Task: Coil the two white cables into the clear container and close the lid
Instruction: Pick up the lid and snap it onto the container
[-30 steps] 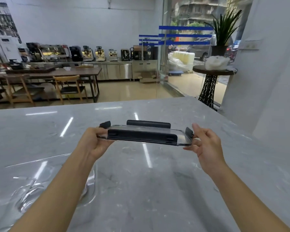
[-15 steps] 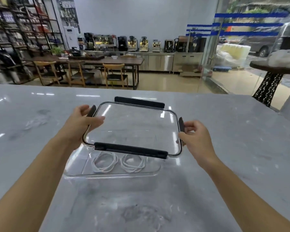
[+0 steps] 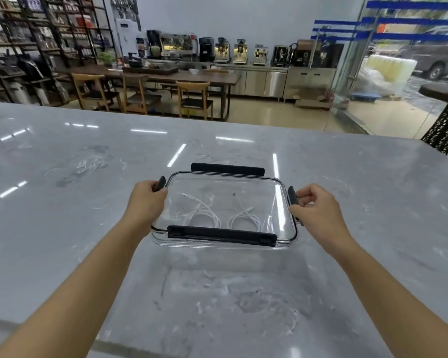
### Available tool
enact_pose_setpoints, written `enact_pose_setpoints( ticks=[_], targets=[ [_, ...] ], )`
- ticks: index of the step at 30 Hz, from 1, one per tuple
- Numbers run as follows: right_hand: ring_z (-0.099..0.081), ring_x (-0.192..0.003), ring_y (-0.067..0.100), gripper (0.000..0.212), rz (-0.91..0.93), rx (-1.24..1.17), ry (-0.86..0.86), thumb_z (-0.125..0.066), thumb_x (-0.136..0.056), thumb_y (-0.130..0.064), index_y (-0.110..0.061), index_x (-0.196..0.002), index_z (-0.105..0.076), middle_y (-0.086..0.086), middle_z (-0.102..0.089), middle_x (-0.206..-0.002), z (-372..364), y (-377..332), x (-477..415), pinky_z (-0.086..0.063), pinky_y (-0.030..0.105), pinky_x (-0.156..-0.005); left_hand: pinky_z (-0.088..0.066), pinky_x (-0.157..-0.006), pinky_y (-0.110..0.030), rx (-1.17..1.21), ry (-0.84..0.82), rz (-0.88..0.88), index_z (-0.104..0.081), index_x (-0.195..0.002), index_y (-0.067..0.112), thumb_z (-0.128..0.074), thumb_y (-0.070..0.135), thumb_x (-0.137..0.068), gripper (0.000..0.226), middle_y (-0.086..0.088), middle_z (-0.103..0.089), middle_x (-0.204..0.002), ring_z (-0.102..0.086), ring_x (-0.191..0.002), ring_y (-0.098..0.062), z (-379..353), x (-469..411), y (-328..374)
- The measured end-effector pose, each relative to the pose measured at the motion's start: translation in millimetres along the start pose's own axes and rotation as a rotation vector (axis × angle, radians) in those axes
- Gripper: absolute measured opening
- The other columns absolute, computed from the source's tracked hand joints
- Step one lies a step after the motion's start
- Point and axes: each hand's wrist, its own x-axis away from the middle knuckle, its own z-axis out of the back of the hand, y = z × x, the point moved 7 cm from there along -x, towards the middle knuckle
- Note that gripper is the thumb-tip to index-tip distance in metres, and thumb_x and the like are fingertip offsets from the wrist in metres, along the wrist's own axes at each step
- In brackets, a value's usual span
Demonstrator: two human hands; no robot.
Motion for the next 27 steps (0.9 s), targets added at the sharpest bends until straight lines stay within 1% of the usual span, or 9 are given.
enact_pose_setpoints(
  ticks=[3, 8, 11, 17, 21, 23, 24, 25, 27],
  targets=[
    [-0.049, -0.058, 0.018, 0.021, -0.017, -0.016, 0.021, -0.064, -0.073, 0.001, -0.017, -0.076, -0.054, 0.002, -0.051, -0.065, 2.4, 1.6, 0.9, -0.041, 0.027, -0.055, -0.036, -0.063, -0.031, 0.089, -0.026, 0.037, -0.053, -0.066, 0.012, -0.052, 0.006, -0.090, 0.024, -0.008, -0.042, -0.070, -0.039, -0.063, -0.019, 0.0, -1.9, -6.7],
    [-0.049, -0.057, 0.017, 0.017, -0.058, -0.069, 0.030, -0.063, -0.074, 0.002, -0.013, -0.077, -0.056, 0.003, -0.051, -0.065, 5.1, 3.3, 1.0, -0.042, 0.028, -0.054, -0.028, -0.060, -0.030, 0.126, -0.079, 0.022, -0.040, -0.058, 0.012, -0.049, 0.007, -0.089, 0.033, -0.002, -0.029, -0.062, -0.027, -0.057, -0.017, -0.9, 3.9, -9.7],
    [-0.047, -0.056, 0.017, 0.016, -0.076, -0.075, 0.012, -0.061, -0.076, 0.003, -0.011, -0.080, -0.056, 0.004, -0.052, -0.066, 3.2, 5.7, 1.9, -0.042, 0.030, -0.056, -0.039, -0.072, -0.034, 0.130, -0.084, 0.012, -0.049, -0.075, 0.010, -0.049, 0.014, -0.091, 0.017, -0.006, -0.038, -0.070, -0.039, -0.072, -0.019, 0.9, 6.0, -15.1],
    [-0.044, -0.034, 0.008, 0.015, -0.149, -0.170, 0.015, -0.060, -0.079, 0.006, -0.003, -0.090, -0.055, 0.009, -0.054, -0.069, 4.1, 15.5, 2.1, -0.037, 0.020, -0.038, -0.048, -0.077, -0.039, 0.082, -0.051, -0.005, -0.057, -0.095, -0.002, -0.046, 0.028, -0.093, 0.032, -0.011, -0.053, -0.082, -0.052, -0.079, -0.022, 4.5, 8.7, -23.4],
    [-0.055, -0.054, 0.022, 0.036, -0.100, -0.072, 0.024, -0.062, -0.084, -0.005, -0.023, -0.113, -0.054, 0.009, -0.057, -0.076, 9.5, 15.4, 6.0, -0.042, 0.027, -0.043, -0.047, -0.082, -0.035, 0.018, 0.056, -0.036, -0.049, -0.129, 0.026, -0.050, 0.037, -0.092, 0.038, -0.008, -0.055, -0.107, -0.058, -0.094, -0.023, 16.5, 10.8, -24.5],
    [-0.059, -0.071, 0.029, 0.022, 0.015, 0.243, 0.030, -0.061, -0.085, -0.017, -0.020, -0.107, -0.064, 0.012, -0.061, -0.087, 9.4, 4.7, 7.3, -0.050, 0.035, -0.056, -0.042, -0.082, -0.033, -0.278, 0.145, -0.171, -0.059, -0.121, 0.023, -0.049, 0.037, -0.092, 0.033, -0.007, -0.054, -0.113, -0.056, -0.096, -0.024, 22.1, 13.7, -13.5],
    [-0.059, -0.074, 0.031, 0.019, 0.058, 0.406, 0.026, -0.060, -0.086, -0.024, -0.012, -0.098, -0.069, 0.015, -0.063, -0.086, 6.8, -0.5, 7.9, -0.051, 0.038, -0.063, -0.042, -0.079, -0.034, -0.422, 0.163, -0.225, -0.067, -0.104, 0.018, -0.048, 0.039, -0.092, 0.031, -0.008, -0.058, -0.105, -0.057, -0.094, -0.027, 21.3, 13.9, -8.1],
    [-0.058, -0.072, 0.031, 0.030, 0.074, 0.526, 0.004, -0.059, -0.086, -0.032, -0.004, -0.088, -0.069, 0.017, -0.063, -0.078, 3.0, -2.9, 7.6, -0.048, 0.037, -0.064, -0.042, -0.070, -0.034, -0.541, 0.154, -0.254, -0.068, -0.081, 0.013, -0.046, 0.042, -0.092, 0.038, -0.008, -0.060, -0.086, -0.058, -0.086, -0.030, 18.7, 14.7, -2.6],
    [-0.053, -0.057, 0.027, 0.053, 0.022, 0.610, -0.083, -0.057, -0.085, -0.044, 0.007, -0.073, -0.063, 0.014, -0.057, -0.058, -4.5, -4.4, 7.6, -0.040, 0.032, -0.056, -0.031, -0.050, -0.030, -0.647, 0.084, -0.212, -0.044, -0.053, 0.010, -0.047, 0.049, -0.089, 0.053, -0.004, -0.044, -0.052, -0.050, -0.057, -0.025, 14.5, 13.1, -0.7]
  ],
)
